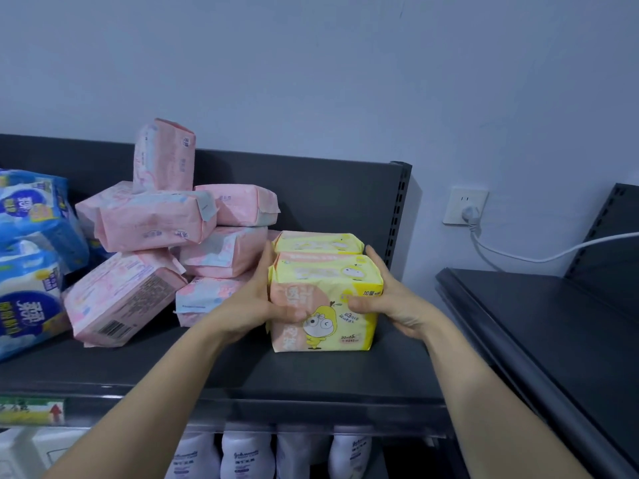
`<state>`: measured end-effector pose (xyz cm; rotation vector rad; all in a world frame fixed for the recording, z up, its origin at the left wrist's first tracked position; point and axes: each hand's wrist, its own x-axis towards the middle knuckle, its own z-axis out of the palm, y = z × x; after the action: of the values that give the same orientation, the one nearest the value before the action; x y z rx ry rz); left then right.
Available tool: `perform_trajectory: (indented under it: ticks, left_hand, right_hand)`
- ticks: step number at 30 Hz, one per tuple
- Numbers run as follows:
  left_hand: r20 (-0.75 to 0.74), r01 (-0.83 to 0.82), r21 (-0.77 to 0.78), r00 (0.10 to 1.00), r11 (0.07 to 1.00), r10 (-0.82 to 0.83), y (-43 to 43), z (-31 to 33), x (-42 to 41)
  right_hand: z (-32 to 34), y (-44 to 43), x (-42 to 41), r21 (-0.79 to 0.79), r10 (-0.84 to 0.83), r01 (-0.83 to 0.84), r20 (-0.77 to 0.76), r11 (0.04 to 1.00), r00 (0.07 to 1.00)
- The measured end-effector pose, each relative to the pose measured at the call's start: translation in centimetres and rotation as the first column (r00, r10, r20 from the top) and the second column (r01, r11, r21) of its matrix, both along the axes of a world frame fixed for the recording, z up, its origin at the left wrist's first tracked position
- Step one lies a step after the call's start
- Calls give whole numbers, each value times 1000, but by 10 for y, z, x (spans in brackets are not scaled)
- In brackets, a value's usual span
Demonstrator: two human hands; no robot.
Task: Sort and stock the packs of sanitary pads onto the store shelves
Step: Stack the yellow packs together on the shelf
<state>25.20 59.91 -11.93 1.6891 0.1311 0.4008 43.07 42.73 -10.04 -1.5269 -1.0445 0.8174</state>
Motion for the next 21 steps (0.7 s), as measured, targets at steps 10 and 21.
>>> perform_trajectory:
  ticks: [10, 21]
  left_hand:
    - [-175, -151, 422, 954, 894, 244, 1, 34, 6]
    - [-110, -109, 500, 976, 859, 188, -3, 59, 15]
  right_hand:
    - [29, 8, 0, -146, -28, 100, 429, 984, 903]
    - [52, -16, -11, -60, -171, 231, 502, 971, 848]
